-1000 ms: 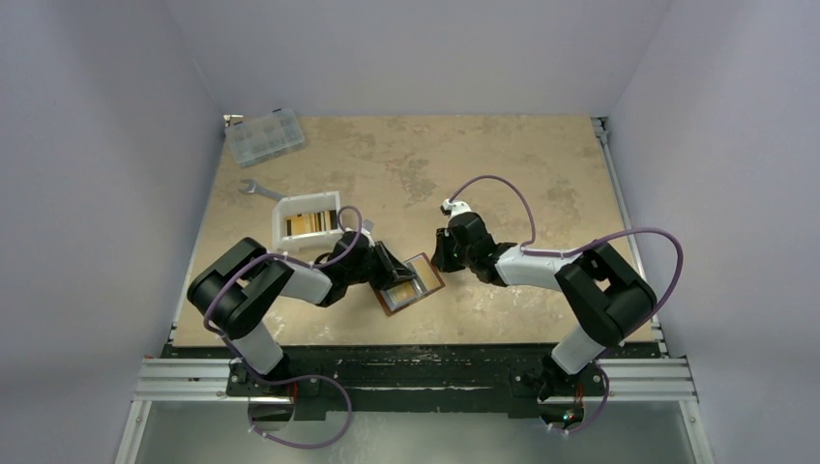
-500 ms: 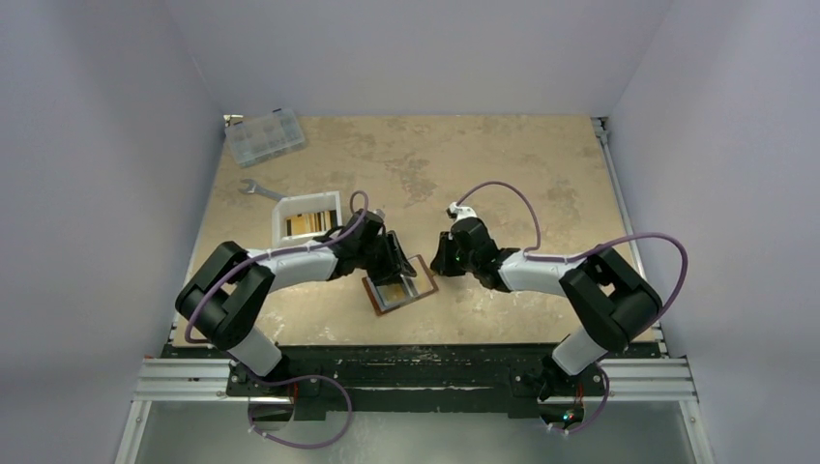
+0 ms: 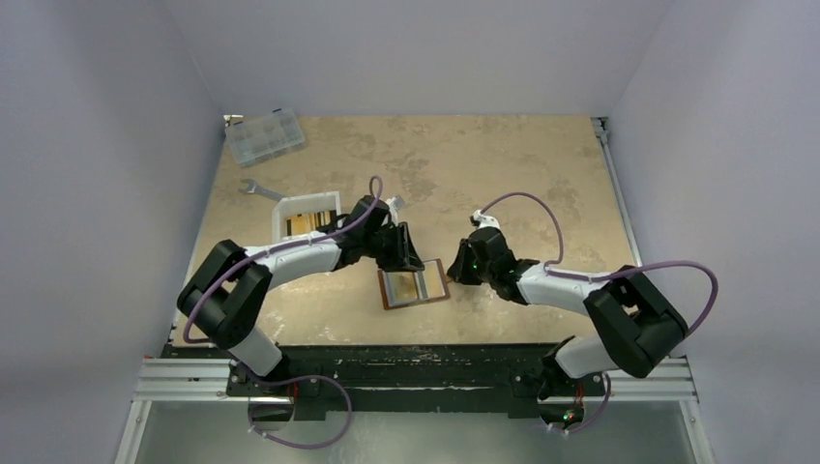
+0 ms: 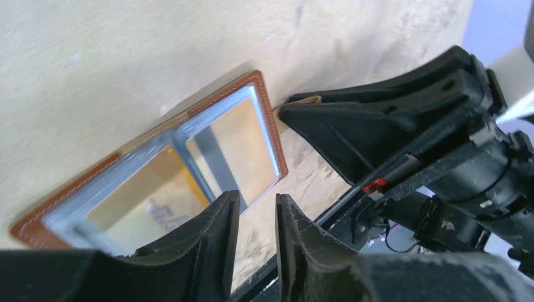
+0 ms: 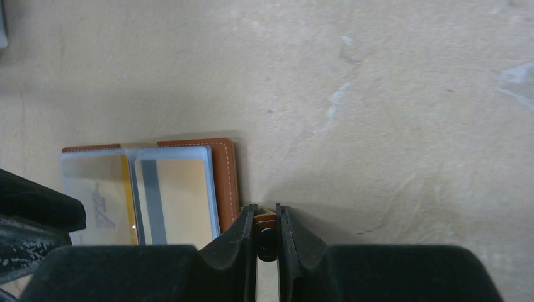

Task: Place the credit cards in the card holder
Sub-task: Insert the credit card into the card holder.

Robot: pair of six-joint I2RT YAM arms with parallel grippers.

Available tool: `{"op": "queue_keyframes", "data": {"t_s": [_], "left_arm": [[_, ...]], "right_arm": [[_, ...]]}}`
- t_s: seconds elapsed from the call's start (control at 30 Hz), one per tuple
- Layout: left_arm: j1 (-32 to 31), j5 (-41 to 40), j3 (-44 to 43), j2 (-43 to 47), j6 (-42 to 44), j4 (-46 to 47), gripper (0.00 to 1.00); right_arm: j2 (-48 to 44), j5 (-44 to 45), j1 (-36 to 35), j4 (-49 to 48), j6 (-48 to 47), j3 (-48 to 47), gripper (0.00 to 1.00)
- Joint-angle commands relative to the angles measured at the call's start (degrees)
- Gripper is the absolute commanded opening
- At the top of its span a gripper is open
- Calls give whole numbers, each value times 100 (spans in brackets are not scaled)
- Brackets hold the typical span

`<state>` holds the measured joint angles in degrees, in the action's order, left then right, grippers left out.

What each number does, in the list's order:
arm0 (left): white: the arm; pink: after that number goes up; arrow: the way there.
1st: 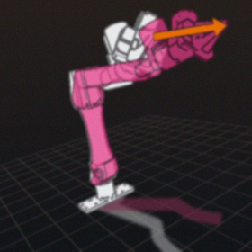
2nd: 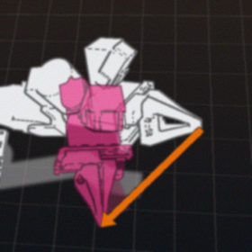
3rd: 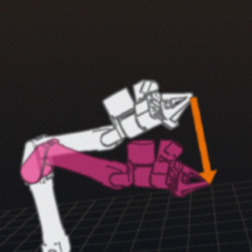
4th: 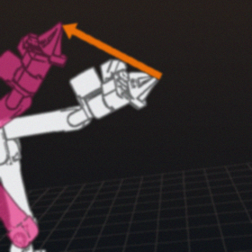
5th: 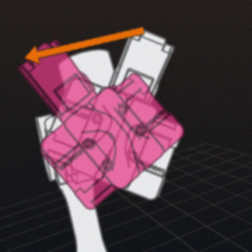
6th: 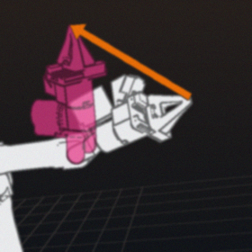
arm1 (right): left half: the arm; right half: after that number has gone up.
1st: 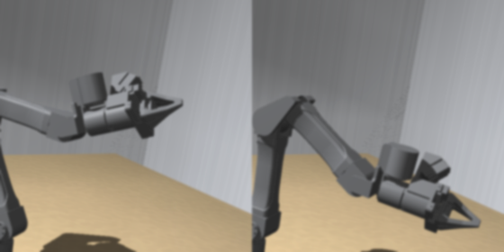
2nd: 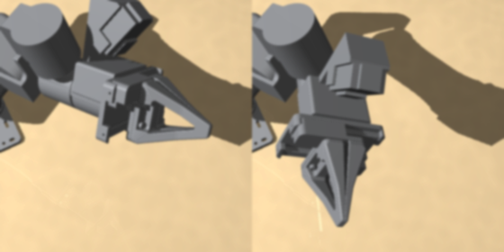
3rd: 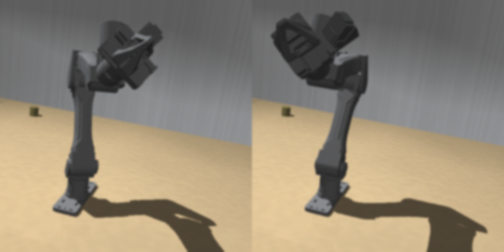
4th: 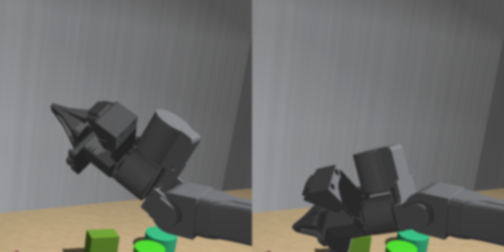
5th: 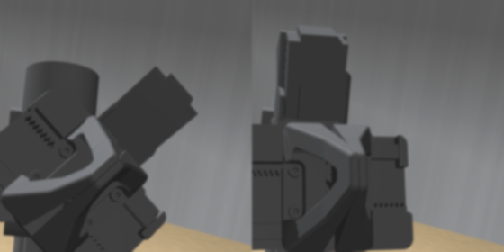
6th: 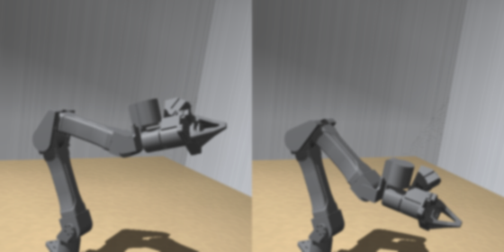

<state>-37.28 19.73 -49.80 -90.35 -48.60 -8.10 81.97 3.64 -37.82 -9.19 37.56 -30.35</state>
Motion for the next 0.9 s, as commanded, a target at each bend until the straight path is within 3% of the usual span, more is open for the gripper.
{"op": "queue_keyframes", "data": {"t_s": [0.0,0.07,0.2,0.37,0.5,0.67,0.87], "left_arm": [[-111,672,-110,-456,75,1390,29],[-111,774,-122,-715,23,1716,29],[-207,1076,-190,-1260,-82,2242,25],[-270,1128,-71,-1438,21,2399,24],[-274,1083,29,-1348,51,2477,22],[-278,950,99,-1370,44,2204,16],[-265,681,322,-1382,168,1891,4]], "right_arm": [[-265,-3,591,331,274,203,4],[-339,-75,771,298,304,265,9],[-638,-299,783,509,69,180,41],[-1390,-49,777,1350,-502,-119,60],[-1446,-322,777,1732,-920,-370,59],[-1369,-1361,780,1604,-1065,-441,52],[-1083,-2203,787,958,-745,-218,58]]}}
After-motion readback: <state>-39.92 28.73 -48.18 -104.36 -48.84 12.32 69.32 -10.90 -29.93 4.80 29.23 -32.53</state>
